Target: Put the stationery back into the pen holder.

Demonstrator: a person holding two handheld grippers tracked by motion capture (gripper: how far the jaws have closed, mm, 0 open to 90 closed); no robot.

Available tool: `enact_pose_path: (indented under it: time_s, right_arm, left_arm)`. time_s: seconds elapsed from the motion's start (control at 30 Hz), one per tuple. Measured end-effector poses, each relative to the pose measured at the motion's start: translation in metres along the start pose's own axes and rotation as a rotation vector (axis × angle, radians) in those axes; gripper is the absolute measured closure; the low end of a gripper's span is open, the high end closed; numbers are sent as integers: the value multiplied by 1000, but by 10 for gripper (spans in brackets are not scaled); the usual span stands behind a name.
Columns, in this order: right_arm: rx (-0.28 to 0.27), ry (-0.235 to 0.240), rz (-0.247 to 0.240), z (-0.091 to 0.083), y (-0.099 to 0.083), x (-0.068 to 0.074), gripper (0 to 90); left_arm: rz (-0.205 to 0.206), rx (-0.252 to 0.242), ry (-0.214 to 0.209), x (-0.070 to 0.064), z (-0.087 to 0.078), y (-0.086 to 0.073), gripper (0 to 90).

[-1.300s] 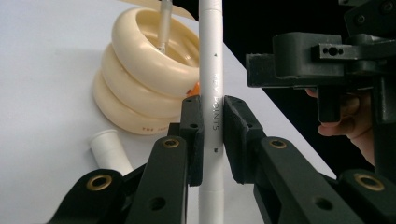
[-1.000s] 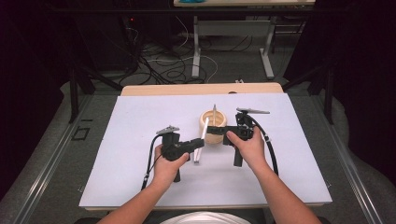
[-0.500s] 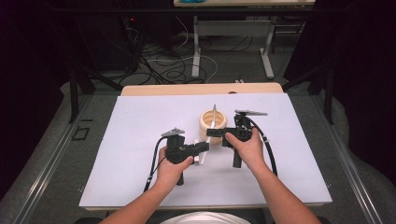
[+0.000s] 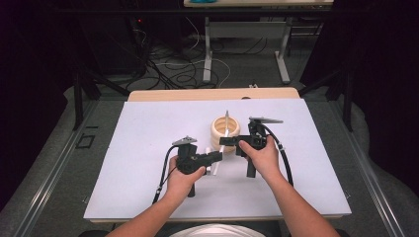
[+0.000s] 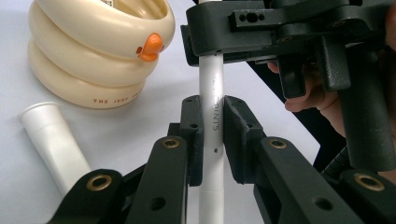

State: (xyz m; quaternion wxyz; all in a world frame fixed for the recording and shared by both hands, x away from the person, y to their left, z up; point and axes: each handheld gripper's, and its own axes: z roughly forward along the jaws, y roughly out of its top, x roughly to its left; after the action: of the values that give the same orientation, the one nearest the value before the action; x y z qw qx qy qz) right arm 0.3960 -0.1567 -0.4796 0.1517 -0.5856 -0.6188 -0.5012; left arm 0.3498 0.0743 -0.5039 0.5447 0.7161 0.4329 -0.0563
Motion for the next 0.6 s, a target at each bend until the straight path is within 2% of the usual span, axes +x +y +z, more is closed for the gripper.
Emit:
enact_pose_path:
  time_s: [0.3,0.4,0.6]
  right_arm:
    - [15,5,-4,-2,1,-3,776]
    - [14,10,5,-1,1,-2,777]
    - [3,-1,-10,2,1,-2,777]
  left_arm:
    - [3,7,-11,1,1,0,789]
    - [-9,11,-14,1,1,0,784]
    - [-21,23,-12,3,2,1,760]
